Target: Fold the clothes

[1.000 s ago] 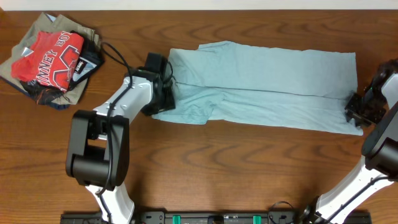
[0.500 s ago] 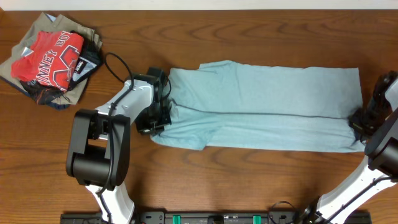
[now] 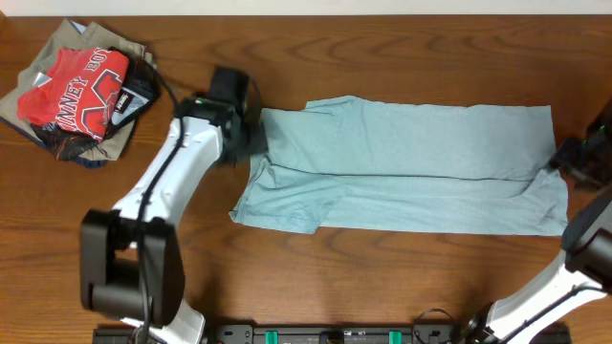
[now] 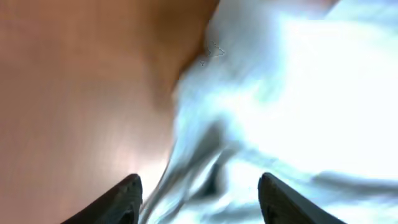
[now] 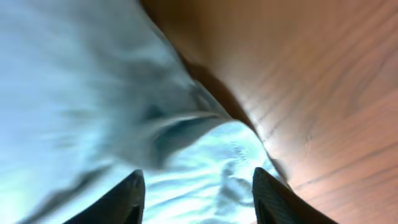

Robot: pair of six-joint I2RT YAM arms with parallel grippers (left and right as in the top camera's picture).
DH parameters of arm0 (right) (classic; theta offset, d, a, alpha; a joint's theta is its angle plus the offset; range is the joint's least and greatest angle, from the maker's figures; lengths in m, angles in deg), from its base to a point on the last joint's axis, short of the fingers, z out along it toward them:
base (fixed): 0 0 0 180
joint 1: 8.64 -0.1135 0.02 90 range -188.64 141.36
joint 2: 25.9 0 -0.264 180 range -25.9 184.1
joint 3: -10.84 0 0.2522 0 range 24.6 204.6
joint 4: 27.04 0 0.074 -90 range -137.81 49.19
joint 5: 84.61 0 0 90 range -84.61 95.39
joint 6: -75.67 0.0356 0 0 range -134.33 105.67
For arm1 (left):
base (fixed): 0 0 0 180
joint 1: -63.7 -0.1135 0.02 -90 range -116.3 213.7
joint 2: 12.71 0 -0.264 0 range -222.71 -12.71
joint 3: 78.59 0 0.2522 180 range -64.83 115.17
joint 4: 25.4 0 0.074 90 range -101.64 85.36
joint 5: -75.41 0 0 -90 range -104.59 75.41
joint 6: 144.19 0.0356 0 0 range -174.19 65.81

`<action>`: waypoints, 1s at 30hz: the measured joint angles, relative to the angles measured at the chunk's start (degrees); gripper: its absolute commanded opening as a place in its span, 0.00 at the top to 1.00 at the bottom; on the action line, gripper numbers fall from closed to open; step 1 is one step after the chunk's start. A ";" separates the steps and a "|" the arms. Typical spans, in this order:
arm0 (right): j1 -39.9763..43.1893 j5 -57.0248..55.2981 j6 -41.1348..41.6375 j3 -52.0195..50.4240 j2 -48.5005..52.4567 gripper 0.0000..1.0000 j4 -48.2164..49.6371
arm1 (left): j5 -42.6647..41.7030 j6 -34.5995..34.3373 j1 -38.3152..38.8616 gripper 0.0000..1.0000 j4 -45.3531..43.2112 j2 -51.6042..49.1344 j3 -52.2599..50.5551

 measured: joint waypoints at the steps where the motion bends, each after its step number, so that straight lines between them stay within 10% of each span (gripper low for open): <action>1: -0.04 1.33 -0.52 0.52 -0.98 0.44 0.57 | 0.00 0.22 0.00 0.38 -3.67 0.46 0.59; 9: -0.13 9.57 -3.23 1.38 -3.48 0.44 3.06 | -1.33 1.31 -0.26 0.38 -21.09 -2.91 2.36; 30: -0.13 12.85 -3.74 1.38 -3.45 0.44 1.84 | -8.00 1.51 5.22 0.37 -26.80 -28.61 19.43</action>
